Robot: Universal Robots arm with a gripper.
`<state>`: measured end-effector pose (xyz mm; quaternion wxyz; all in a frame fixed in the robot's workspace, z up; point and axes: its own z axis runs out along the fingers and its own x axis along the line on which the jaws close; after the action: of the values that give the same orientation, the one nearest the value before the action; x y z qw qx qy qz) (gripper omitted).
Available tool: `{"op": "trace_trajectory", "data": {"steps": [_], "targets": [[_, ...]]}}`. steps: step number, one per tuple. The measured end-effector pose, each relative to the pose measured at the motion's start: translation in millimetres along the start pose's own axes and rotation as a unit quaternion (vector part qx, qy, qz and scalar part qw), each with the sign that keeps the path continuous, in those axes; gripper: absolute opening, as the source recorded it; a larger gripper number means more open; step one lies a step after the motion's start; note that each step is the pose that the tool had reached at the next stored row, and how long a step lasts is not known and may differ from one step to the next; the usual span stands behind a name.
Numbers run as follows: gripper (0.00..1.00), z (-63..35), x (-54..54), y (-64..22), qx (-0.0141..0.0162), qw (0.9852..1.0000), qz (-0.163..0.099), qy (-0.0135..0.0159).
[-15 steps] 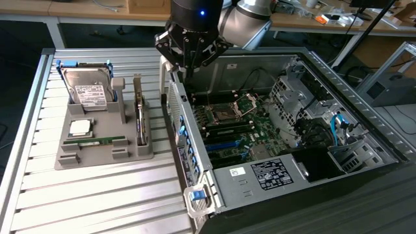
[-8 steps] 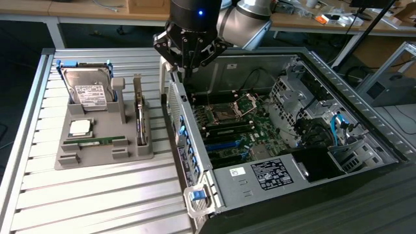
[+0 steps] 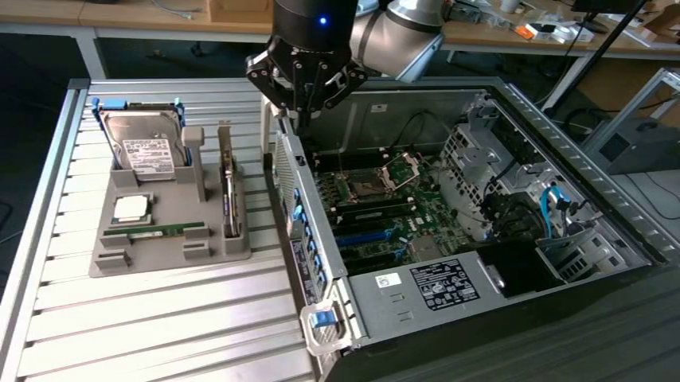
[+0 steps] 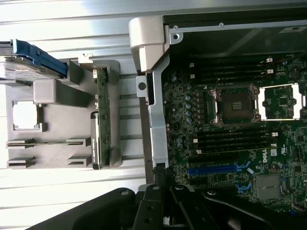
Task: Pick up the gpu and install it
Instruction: 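Reach for the gpu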
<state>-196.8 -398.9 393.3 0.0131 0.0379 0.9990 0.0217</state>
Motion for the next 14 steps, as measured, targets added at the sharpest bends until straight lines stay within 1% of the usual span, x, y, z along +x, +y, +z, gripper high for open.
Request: {"op": "trace_trajectory", "data": {"steps": [14], "targets": [[0.11,-0.2,7.1,-0.5,0.0,1.0,0.0,0.0]]}}
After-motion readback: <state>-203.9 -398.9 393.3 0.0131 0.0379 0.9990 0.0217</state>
